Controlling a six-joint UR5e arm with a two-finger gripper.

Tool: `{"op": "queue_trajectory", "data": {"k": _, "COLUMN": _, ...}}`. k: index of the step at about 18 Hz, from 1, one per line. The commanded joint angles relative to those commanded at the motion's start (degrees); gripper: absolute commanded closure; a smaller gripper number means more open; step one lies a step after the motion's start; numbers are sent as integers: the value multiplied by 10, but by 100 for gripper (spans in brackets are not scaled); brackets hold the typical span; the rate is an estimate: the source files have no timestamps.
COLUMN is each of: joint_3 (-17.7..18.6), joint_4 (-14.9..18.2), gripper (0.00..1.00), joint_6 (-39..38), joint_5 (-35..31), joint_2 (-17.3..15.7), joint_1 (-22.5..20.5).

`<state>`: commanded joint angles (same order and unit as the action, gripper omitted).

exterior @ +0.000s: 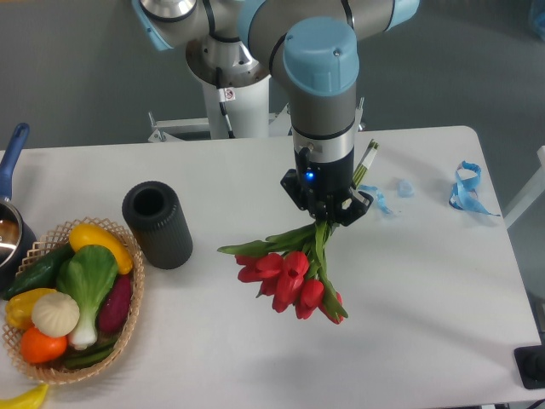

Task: Insert the flowers into the vase
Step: 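Carry the red tulip bunch with the gripper toward the black vase, then raise the tulips and align the stems above the vase opening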

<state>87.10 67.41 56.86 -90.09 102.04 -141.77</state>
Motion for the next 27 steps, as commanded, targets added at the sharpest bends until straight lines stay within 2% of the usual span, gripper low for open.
{"op": "queue_trajectory", "data": {"k": 7, "joint_3": 13, "joint_4": -6, "gripper": 100, "joint_6": -36, "joint_5": 68, "joint_2": -19, "joint_1": 10}}
{"op": "queue_trajectory", "data": {"k": 8, "joint_3": 25, "joint_4": -24, "gripper": 100, "joint_6": -44, "joint_5": 91, "joint_2": -25, "joint_1": 11}}
{"op": "queue_trajectory", "data": {"k": 10, "joint_3": 67, "joint_4": -81, "gripper": 100, "joint_6": -51, "joint_5": 138, "joint_2": -46, "joint_1": 11}}
{"op": "queue_trajectory", "data": {"k": 11, "joint_3": 108, "joint_4": -142, "gripper": 100, "joint_6": -72, "joint_5": 177, "joint_2": -63, "joint_1": 11}}
{"op": "queue_trajectory", "data": {"k": 12, "joint_3": 132, "joint_4": -182, "gripper": 100, "joint_6": -90, "joint_5": 198, "joint_2": -76, "joint_1": 11}}
{"op": "queue_trajectory", "data": {"k": 13, "joint_3": 151, "joint_4": -214, "gripper": 100, "joint_6": -106, "joint_5": 219, "joint_2": -84, "joint_1": 13}}
{"op": "queue_trajectory", "data": {"k": 14, "joint_3": 160, "joint_4": -232, "gripper": 100, "joint_6": -122, "joint_5": 243, "joint_2": -90, "joint_1": 19}}
{"op": "queue_trajectory", "data": {"k": 19, "joint_3": 162, "joint_4": -239, "gripper": 100, "joint_6": -159, "joint_5": 426, "joint_2": -86, "joint_1": 28}}
{"op": "queue_trajectory", "data": {"k": 23, "joint_3": 161, "joint_4": -241, "gripper": 100, "joint_6": -167, "joint_5": 474, "joint_2": -99, "joint_1": 48}}
{"op": "queue_trajectory", "data": {"k": 25, "joint_3": 164, "joint_4": -243, "gripper": 100, "joint_6": -170, "joint_5": 517, "joint_2": -99, "joint_1": 54}}
{"op": "queue_trajectory", "data": {"k": 27, "joint_3": 170, "joint_4": -268, "gripper": 100, "joint_6": -170, "joint_5": 553, "joint_2": -98, "joint_1": 54}}
